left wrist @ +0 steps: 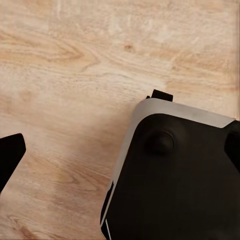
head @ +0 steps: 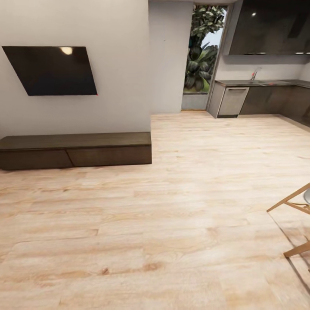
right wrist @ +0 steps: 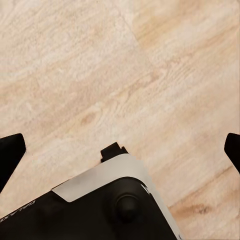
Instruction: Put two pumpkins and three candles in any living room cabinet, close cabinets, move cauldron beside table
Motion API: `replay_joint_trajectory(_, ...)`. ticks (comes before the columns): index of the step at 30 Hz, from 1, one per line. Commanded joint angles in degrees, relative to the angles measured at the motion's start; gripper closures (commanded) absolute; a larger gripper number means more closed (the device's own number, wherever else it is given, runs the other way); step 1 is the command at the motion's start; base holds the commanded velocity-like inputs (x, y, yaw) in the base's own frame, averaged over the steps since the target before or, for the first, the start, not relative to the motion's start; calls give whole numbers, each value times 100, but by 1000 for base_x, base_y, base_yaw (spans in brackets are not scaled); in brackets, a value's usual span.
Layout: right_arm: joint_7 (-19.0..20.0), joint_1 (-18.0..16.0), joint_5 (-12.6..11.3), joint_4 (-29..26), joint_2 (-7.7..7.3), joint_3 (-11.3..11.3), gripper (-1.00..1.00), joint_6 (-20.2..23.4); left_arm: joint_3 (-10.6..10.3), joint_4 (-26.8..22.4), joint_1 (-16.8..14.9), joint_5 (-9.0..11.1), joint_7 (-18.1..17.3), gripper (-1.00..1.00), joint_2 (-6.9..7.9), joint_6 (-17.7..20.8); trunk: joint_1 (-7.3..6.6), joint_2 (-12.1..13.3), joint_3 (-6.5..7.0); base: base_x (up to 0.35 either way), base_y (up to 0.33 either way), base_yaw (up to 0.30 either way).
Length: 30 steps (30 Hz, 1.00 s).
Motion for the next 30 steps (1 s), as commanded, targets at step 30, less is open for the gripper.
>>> replay_joint_trajectory(30, -18, -6, -10, 16, 5, 41, -100, 7, -45, 1, -2, 19, 34, -100, -1, -11, 4, -4, -29, 291, 62, 104)
